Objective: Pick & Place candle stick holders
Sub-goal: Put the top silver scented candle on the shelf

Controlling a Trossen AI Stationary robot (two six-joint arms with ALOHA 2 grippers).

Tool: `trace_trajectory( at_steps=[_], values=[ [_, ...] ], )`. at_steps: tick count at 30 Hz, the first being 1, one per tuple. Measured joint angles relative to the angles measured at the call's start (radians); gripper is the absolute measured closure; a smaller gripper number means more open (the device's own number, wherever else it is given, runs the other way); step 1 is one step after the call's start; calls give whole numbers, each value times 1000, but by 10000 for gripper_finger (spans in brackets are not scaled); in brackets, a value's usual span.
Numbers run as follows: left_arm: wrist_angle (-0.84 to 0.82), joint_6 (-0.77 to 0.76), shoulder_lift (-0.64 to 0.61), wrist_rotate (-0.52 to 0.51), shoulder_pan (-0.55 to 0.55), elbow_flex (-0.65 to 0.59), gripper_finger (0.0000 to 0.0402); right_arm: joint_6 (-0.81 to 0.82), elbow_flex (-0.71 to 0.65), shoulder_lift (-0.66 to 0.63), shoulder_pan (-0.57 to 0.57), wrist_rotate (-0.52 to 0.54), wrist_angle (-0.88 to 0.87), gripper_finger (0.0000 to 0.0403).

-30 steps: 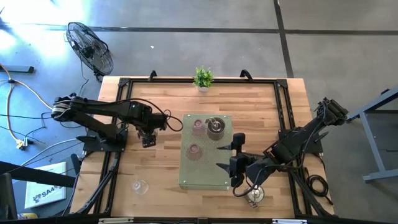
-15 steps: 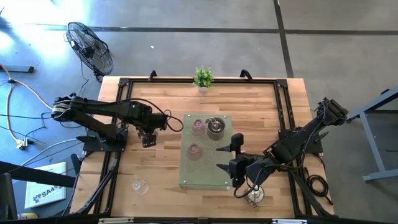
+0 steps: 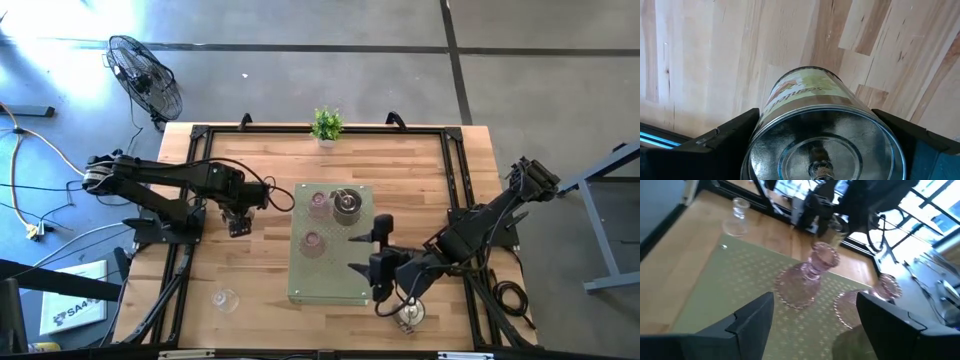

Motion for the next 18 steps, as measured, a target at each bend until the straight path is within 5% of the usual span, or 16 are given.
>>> trace_trajectory(
  at_steps=[5,11,18],
  values=[
    [0,0,0,1,0,0,54,31,0,0,0,49,-20,96],
    [-1,0,0,10,0,0,54,42,0,0,0,70,-26,14],
    [-2,0,0,10,0,0,54,104,0,0,-6,106,-52,14]
  ],
)
